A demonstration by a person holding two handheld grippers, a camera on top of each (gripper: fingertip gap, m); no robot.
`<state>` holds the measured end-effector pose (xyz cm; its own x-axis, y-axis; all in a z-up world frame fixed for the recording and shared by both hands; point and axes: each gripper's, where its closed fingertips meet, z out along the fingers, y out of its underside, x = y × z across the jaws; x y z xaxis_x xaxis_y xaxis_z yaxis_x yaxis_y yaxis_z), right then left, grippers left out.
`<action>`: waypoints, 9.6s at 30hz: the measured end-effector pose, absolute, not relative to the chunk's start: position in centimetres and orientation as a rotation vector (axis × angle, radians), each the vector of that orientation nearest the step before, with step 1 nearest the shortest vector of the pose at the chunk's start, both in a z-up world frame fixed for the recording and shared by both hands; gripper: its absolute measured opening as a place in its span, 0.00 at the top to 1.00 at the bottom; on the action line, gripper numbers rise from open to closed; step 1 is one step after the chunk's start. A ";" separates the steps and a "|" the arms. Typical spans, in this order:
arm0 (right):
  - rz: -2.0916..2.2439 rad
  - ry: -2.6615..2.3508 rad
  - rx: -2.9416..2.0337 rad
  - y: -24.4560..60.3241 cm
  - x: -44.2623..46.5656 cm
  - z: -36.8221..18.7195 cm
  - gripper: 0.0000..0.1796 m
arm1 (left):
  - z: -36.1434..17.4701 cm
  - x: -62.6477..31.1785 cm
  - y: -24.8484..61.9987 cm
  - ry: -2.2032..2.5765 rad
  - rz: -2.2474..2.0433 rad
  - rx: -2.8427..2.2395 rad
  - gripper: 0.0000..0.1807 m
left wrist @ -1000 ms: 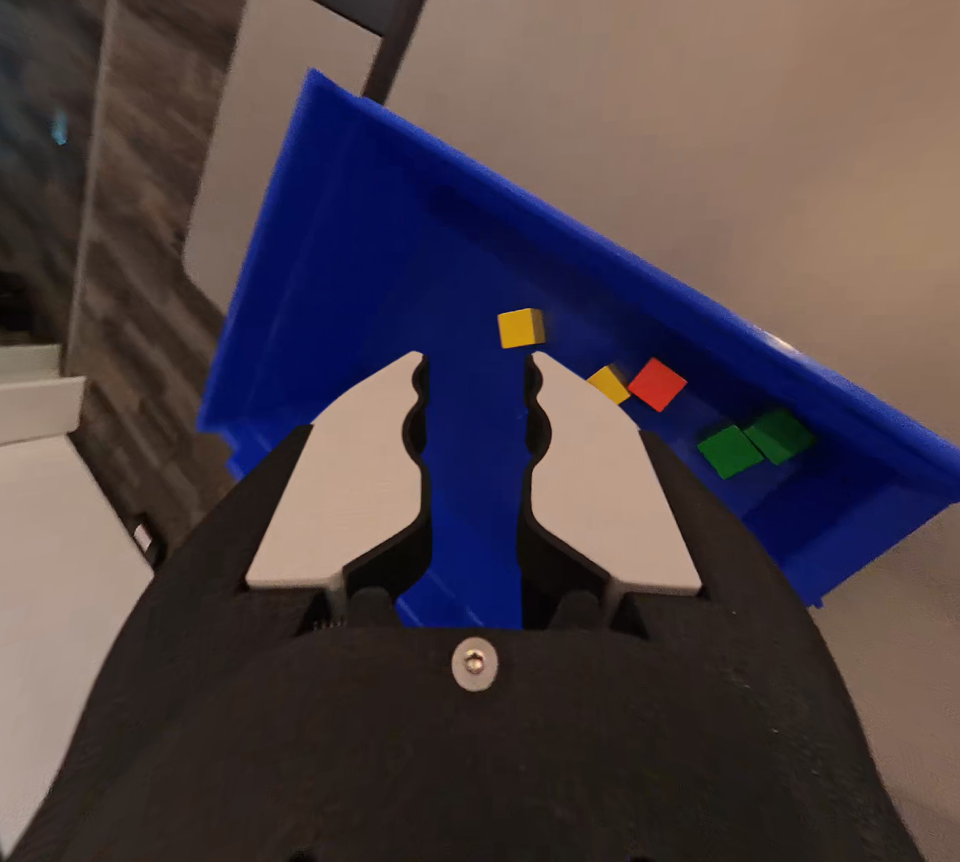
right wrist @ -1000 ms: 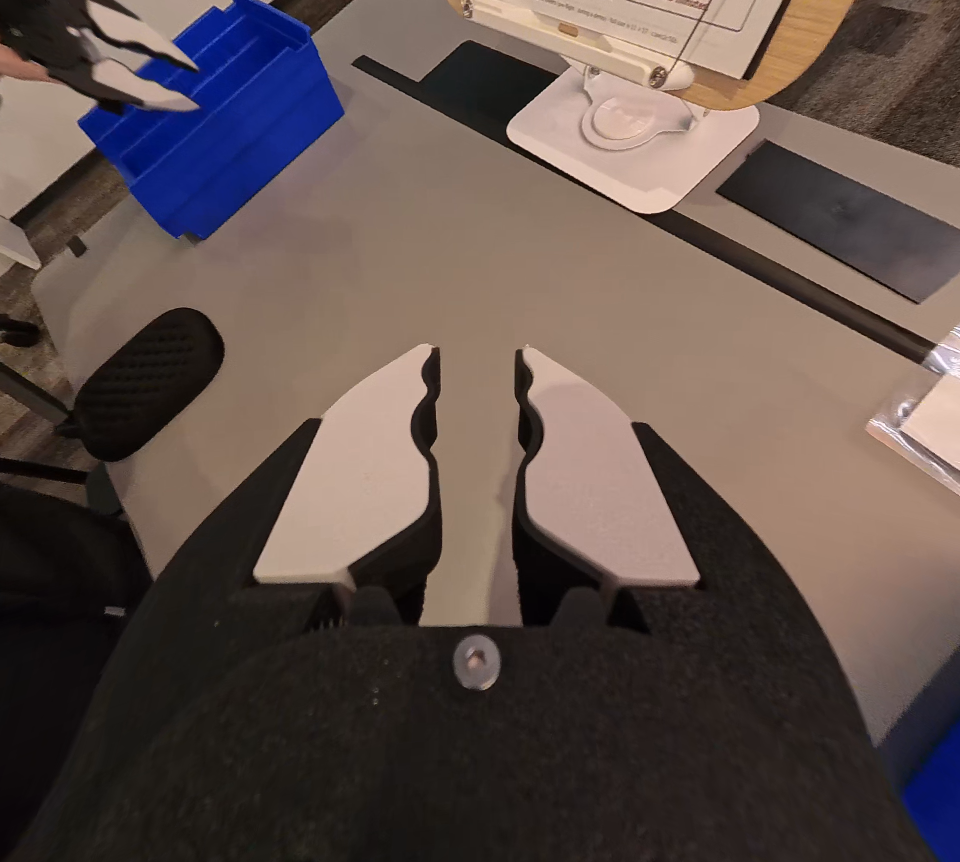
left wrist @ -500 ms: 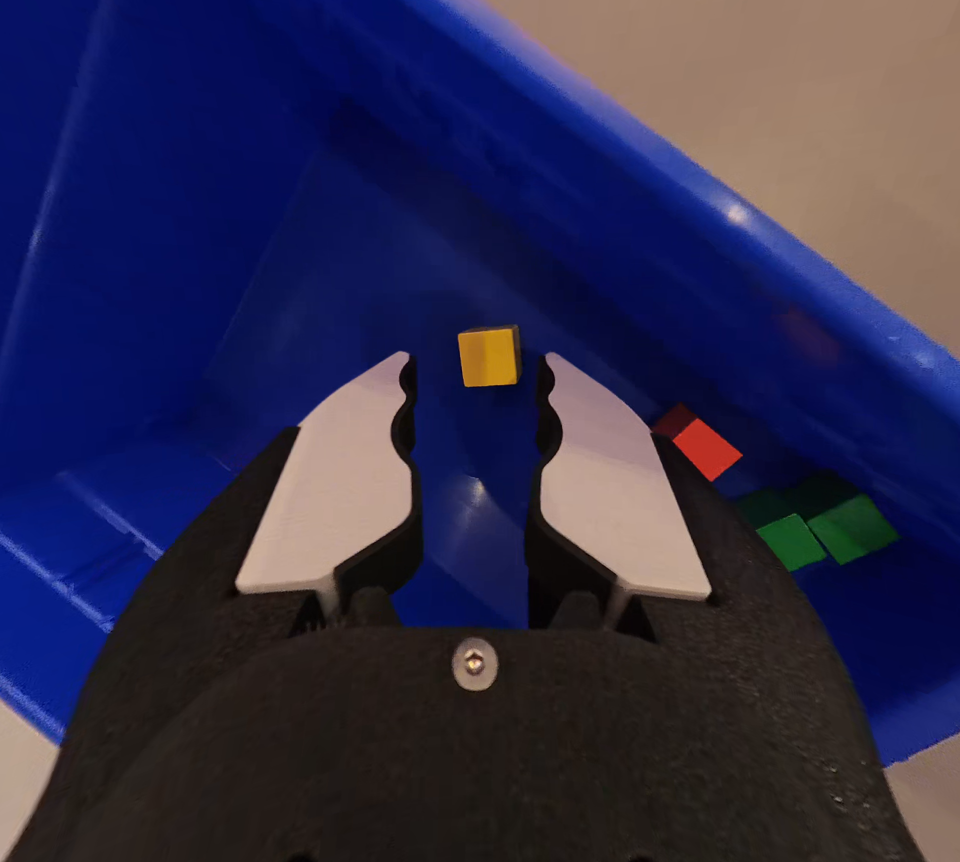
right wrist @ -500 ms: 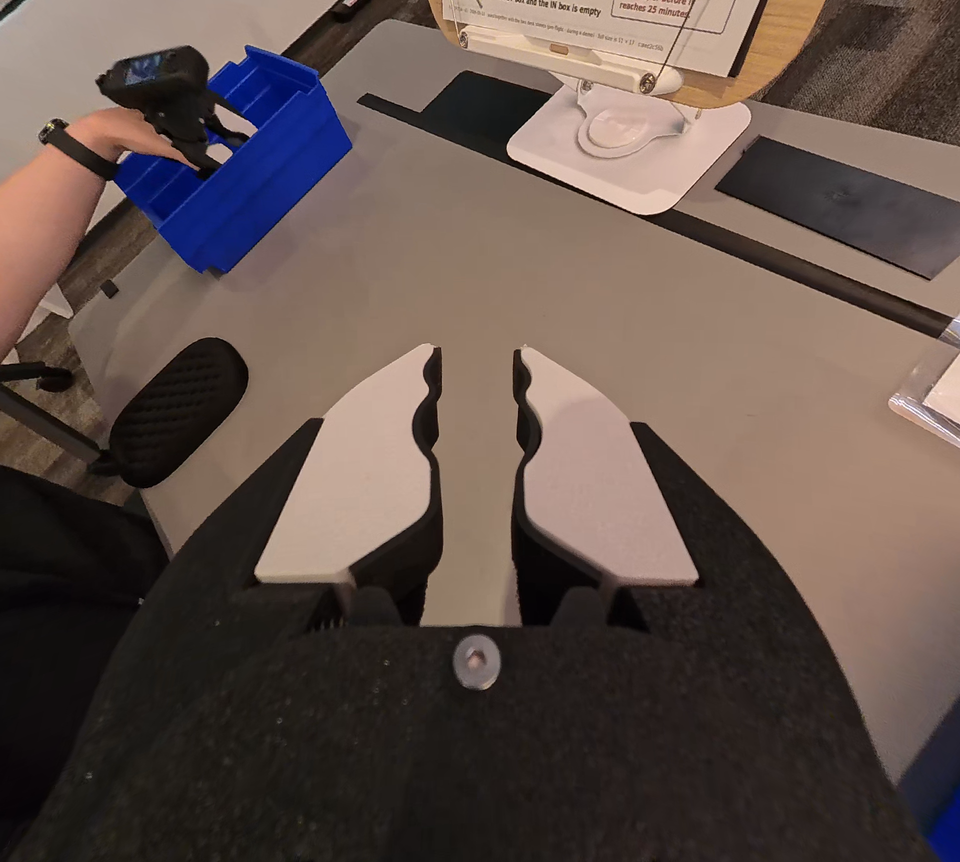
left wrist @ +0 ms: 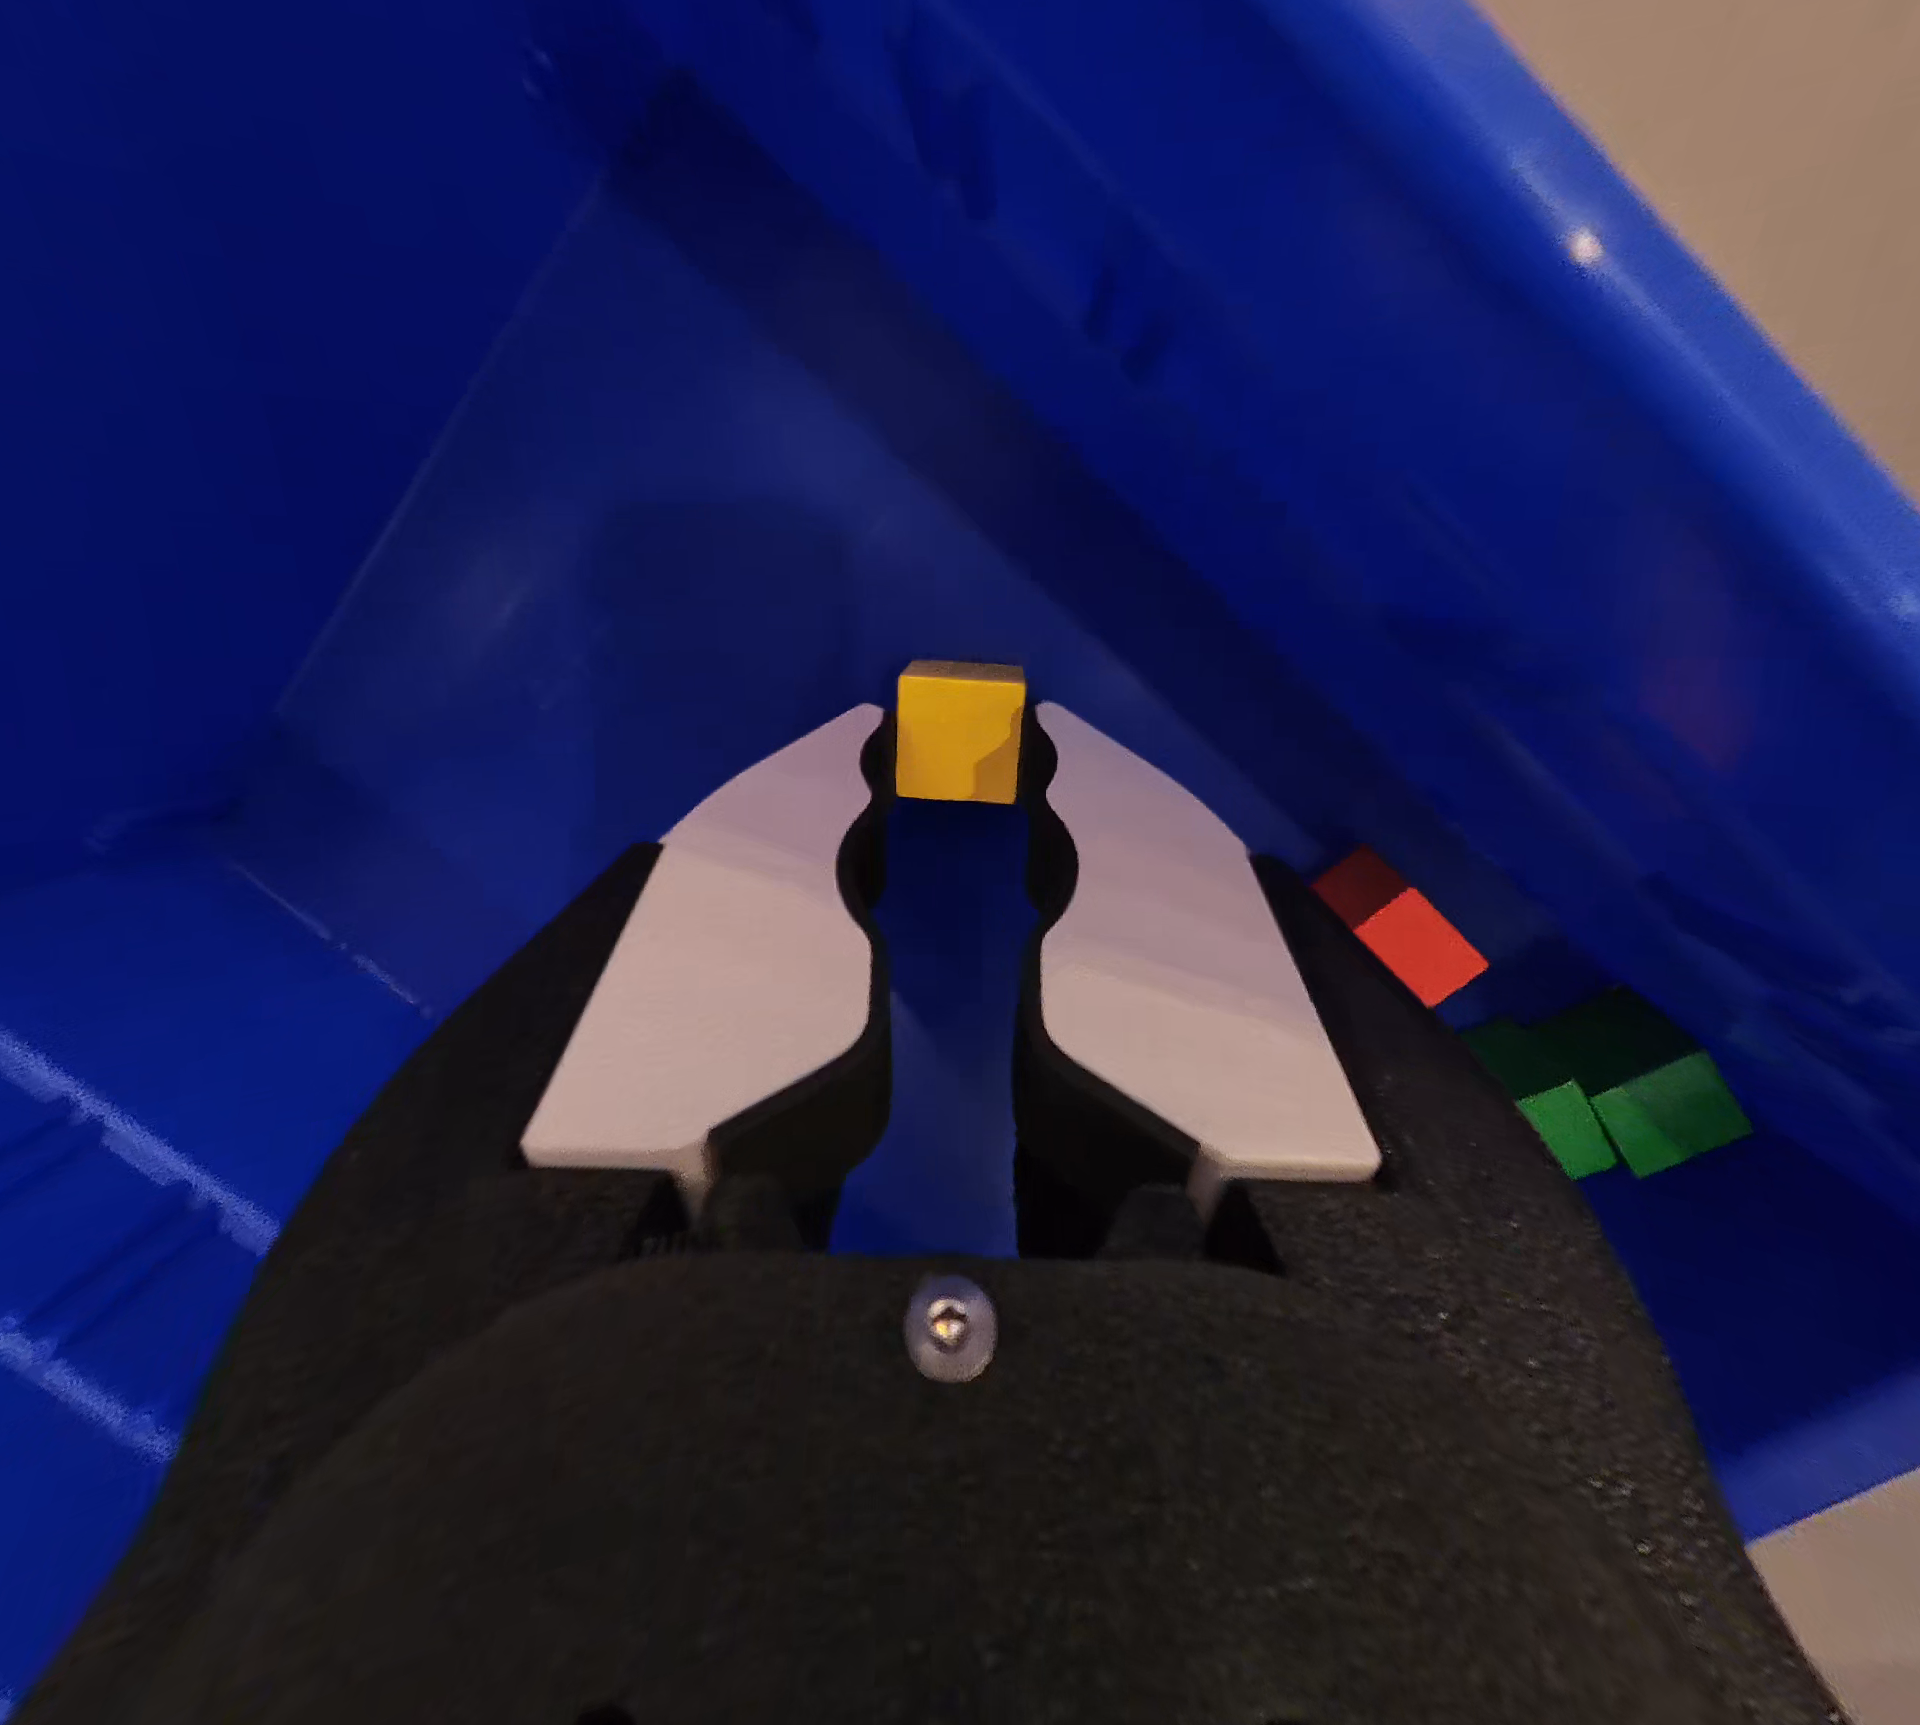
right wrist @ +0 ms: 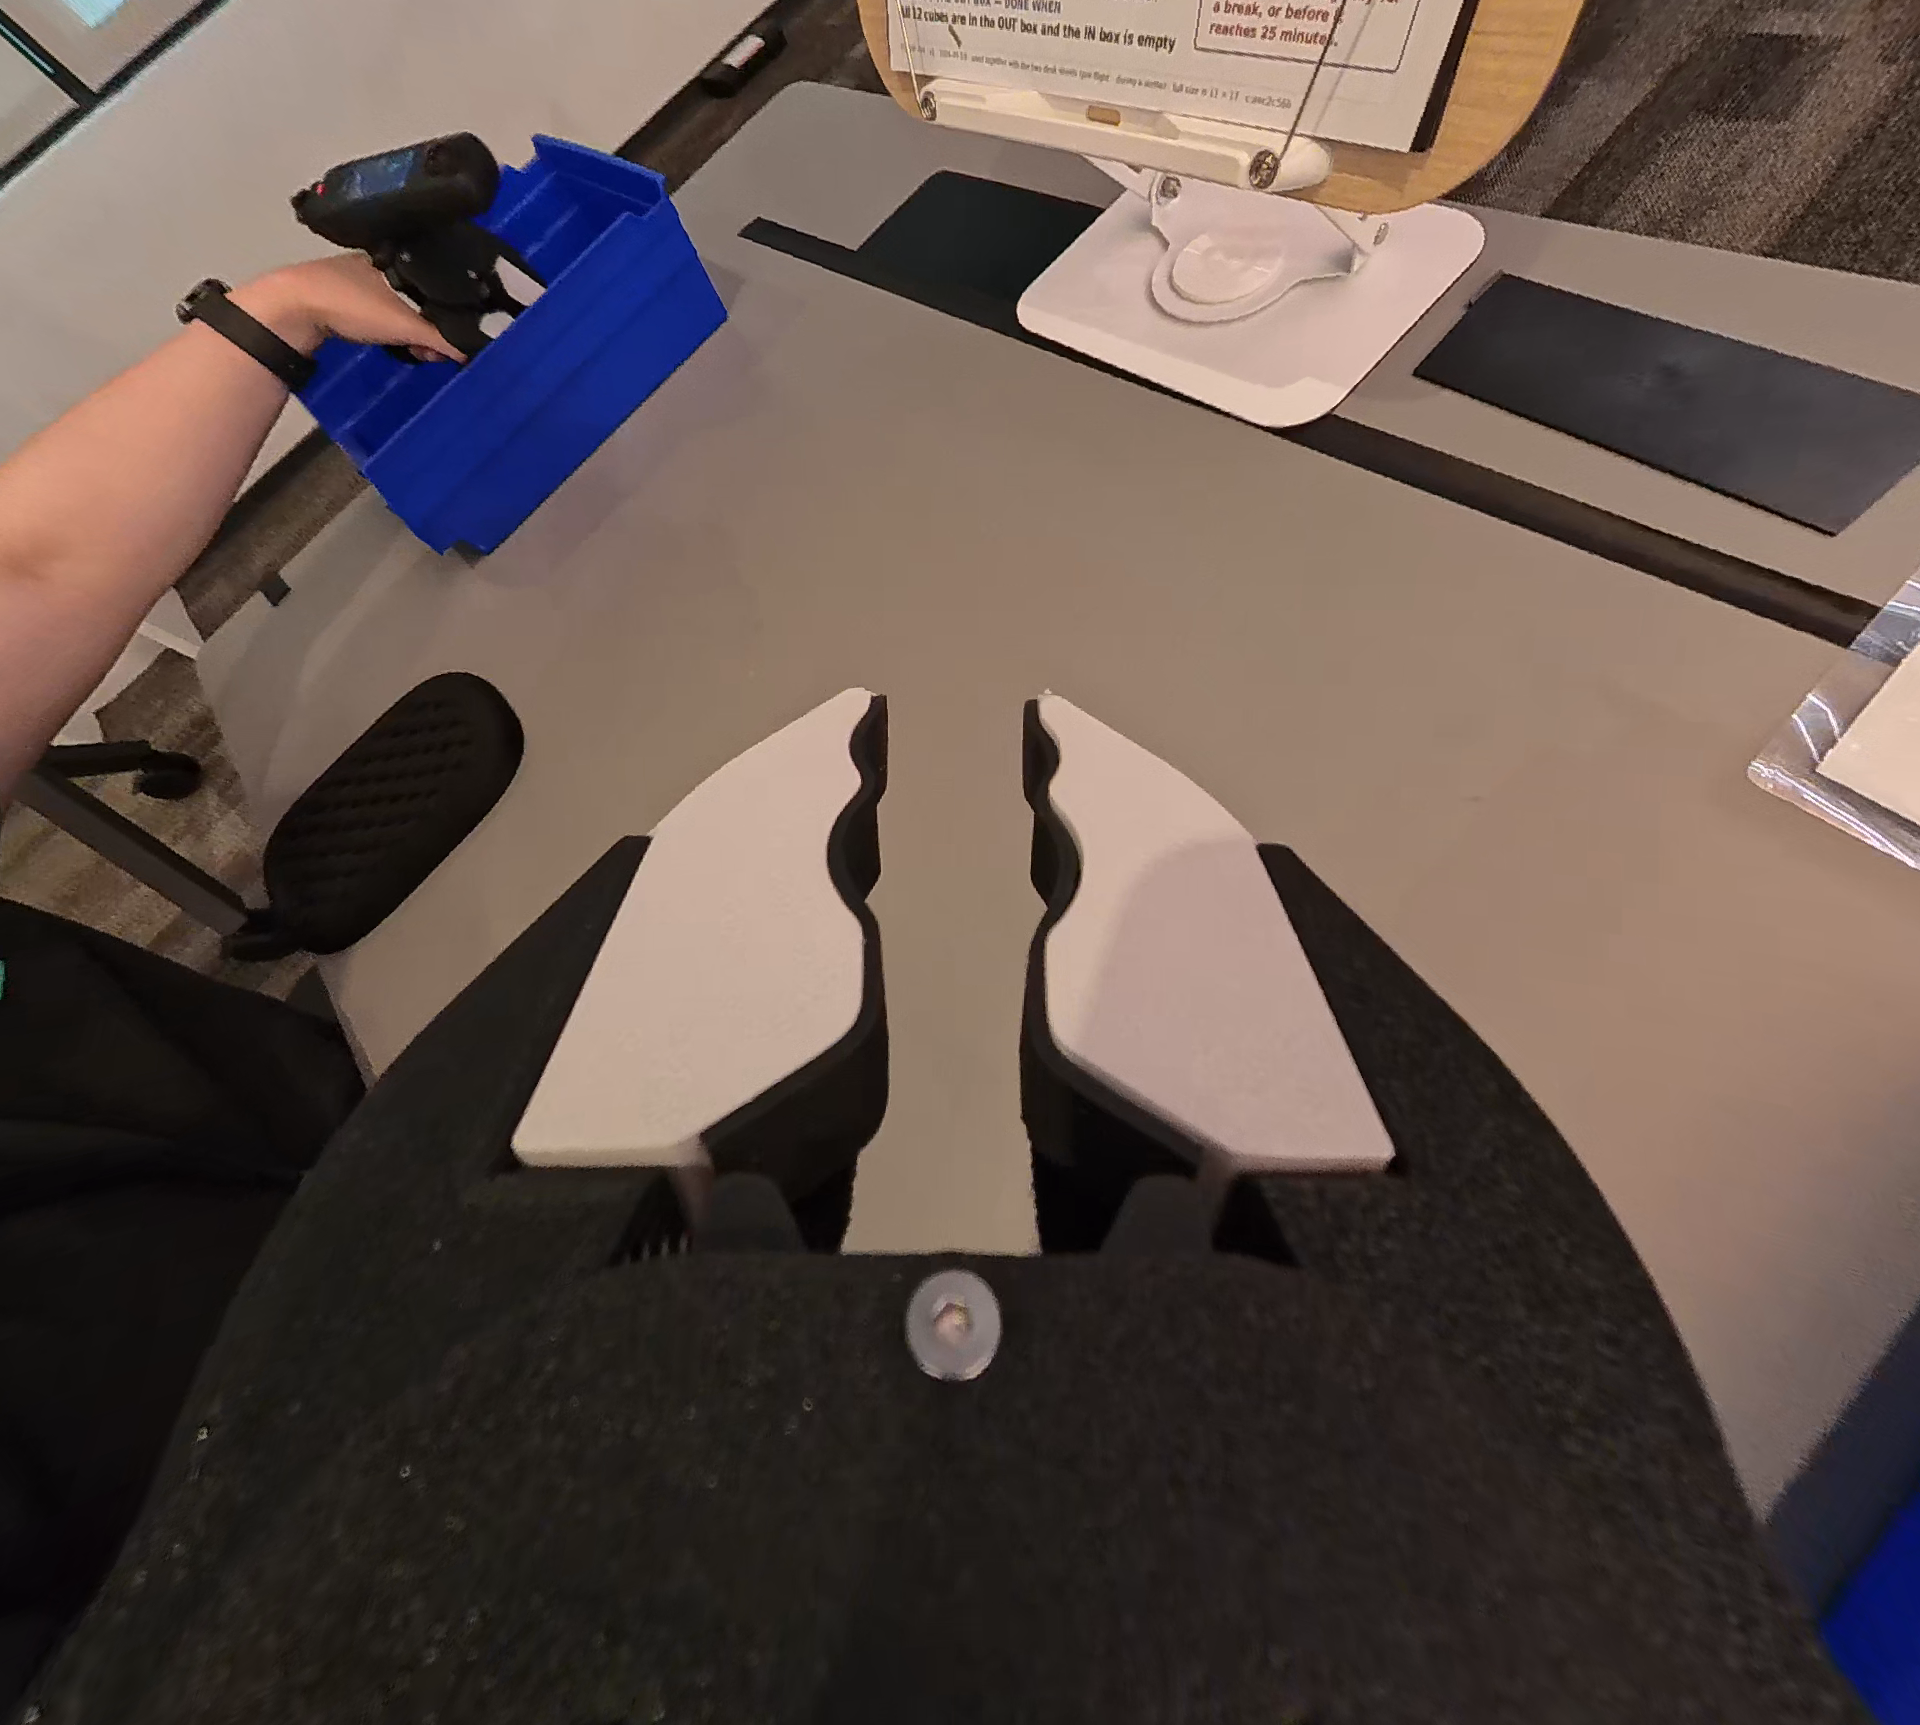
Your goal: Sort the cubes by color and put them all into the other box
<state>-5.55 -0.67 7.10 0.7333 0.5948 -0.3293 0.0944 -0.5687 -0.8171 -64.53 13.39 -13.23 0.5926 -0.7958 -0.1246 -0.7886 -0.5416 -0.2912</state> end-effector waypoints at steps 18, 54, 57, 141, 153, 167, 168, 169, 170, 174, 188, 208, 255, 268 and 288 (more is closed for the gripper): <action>1.470 -0.835 -1.657 -3.4 -22.3 12.1 0.74 | 14.0 -32.8 -1.9 1.278 -0.453 -1.088 0.88; 1.759 -0.858 -1.581 -7.0 -21.9 14.2 0.88 | 11.8 -25.2 -6.0 1.366 -0.613 -0.988 0.71; 1.441 -0.834 -1.737 -6.8 -16.2 13.9 0.88 | 12.3 -26.5 -4.8 1.319 -0.576 -1.029 0.73; 0.748 -0.631 -1.918 -1.7 -8.3 11.9 0.86 | -9.2 -66.3 6.9 0.835 0.052 -2.586 0.74; 0.717 -0.600 -1.948 -1.7 -7.3 11.3 0.86 | -12.1 -65.0 8.9 0.832 0.047 -2.684 0.73; 0.720 -0.585 -1.931 -1.7 -6.4 11.4 0.86 | -12.4 -66.4 8.9 0.826 0.078 -2.699 0.88; 0.717 -0.585 -1.930 -1.7 -6.3 11.4 0.86 | -11.4 -66.6 9.3 0.809 0.081 -2.659 0.88; 0.713 -0.581 -1.929 -1.6 -6.2 11.4 0.86 | -9.9 -66.7 9.7 0.784 0.076 -2.610 0.88; 0.708 -0.575 -1.927 -1.5 -6.2 11.4 0.86 | -8.1 -66.6 10.3 0.751 0.057 -2.550 0.88; 0.713 -0.575 -1.883 -0.8 -7.1 12.0 0.87 | 1.5 -63.2 11.0 0.753 -0.071 -2.214 0.88; 1.254 -0.952 -1.510 -5.5 -22.6 14.5 0.81 | 18.1 -31.3 -4.6 1.252 -0.646 -1.083 0.88; 1.902 -0.834 -1.508 -8.2 -25.7 14.2 0.87 | 14.1 -23.8 -8.8 1.393 -0.661 -0.857 0.88; -0.037 0.166 -3.112 -9.0 29.2 -13.1 0.88 | 15.4 -27.6 -4.0 1.187 -0.562 -1.059 0.78; -0.162 0.196 -3.140 -8.4 31.4 -14.4 0.87 | 15.1 -27.6 -3.8 1.193 -0.549 -1.058 0.80; 0.542 -0.508 -1.845 -3.5 -1.9 15.0 0.80 | 13.6 -26.1 -1.7 1.163 -0.552 -1.140 0.81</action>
<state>-1.94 -3.45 14.95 0.8037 0.5824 -0.1220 0.0844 -0.3145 -0.9455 -26.10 -1.70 13.60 0.3559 -0.8325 -0.4246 -0.1970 0.3772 -0.9049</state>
